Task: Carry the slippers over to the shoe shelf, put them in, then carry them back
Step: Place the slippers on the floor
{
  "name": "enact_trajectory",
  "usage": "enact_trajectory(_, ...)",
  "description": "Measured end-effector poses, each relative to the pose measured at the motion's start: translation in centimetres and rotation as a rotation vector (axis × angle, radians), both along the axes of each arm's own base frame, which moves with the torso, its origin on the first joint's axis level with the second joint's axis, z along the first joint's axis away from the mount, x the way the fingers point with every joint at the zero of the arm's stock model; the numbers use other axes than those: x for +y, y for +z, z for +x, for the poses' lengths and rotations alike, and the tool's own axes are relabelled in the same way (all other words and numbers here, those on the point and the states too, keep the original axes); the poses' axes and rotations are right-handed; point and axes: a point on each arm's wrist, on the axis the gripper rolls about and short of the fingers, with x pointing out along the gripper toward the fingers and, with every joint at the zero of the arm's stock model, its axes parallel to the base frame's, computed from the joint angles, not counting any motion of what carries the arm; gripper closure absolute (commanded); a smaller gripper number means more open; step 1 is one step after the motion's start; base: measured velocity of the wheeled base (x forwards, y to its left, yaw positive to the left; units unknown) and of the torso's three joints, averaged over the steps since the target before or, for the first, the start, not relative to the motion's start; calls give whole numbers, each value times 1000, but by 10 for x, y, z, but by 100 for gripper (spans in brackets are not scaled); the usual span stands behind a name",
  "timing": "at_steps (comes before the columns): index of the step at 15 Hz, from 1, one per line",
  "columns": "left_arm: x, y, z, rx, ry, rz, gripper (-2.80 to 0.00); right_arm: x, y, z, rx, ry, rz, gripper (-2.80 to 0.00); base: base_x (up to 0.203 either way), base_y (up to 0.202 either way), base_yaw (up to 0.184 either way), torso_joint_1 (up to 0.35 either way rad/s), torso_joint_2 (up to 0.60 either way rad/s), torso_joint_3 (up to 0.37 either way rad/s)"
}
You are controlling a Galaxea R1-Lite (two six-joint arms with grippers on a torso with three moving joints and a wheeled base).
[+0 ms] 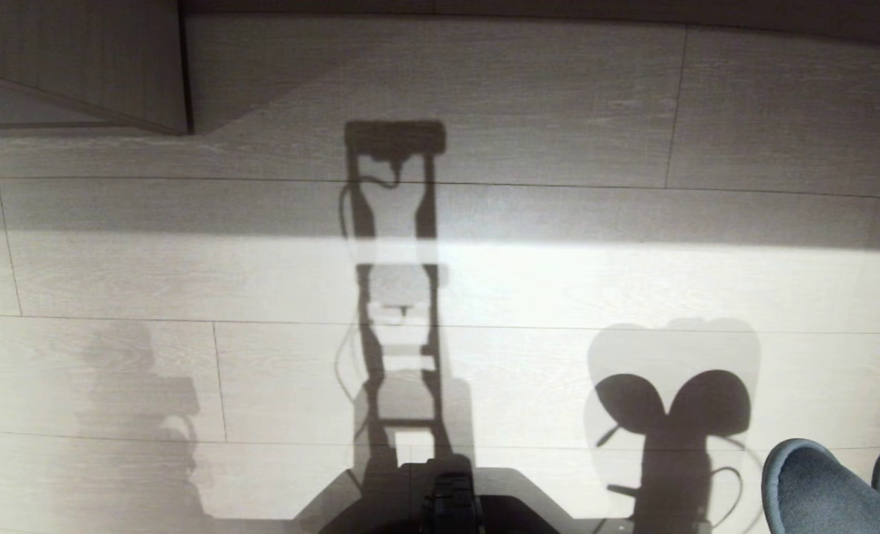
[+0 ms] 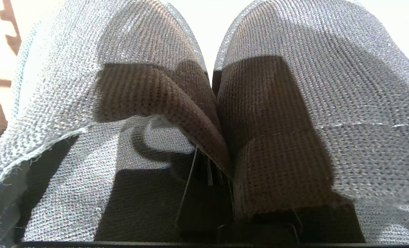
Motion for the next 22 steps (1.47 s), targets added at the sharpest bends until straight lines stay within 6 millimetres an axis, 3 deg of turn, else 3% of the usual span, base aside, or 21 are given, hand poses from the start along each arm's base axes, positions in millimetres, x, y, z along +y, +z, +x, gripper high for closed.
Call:
enact_trajectory(9, 0, 0, 0, 0, 0, 0, 0, 0, 1, 0, -6, -1, -17, 0, 0, 0, 0, 0, 0, 0)
enact_trajectory(12, 0, 0, 0, 0, 1, 0, 0, 0, 13, -4, -35, 19, -31, 0, 0, 0, 0, 0, 0, 0)
enact_trajectory(14, 0, 0, 0, 0, 0, 0, 0, 1, 43, -10, -89, 40, -39, 0, 0, 0, 0, 0, 0, 0)
enact_trajectory(17, 0, 0, 0, 0, 1, 0, 0, 0, 109, -12, -156, 64, -46, 0, 0, 0, 0, 0, 0, 0)
enact_trajectory(19, 0, 0, 0, 0, 0, 0, 0, -1, 143, -2, -154, 61, -46, 0, 0, 0, 0, 0, 0, 0)
enact_trajectory(22, 0, 0, 0, 0, 0, 0, 0, 0, 173, 33, -112, 48, -45, 0, 0, 0, 0, 0, 0, 0)
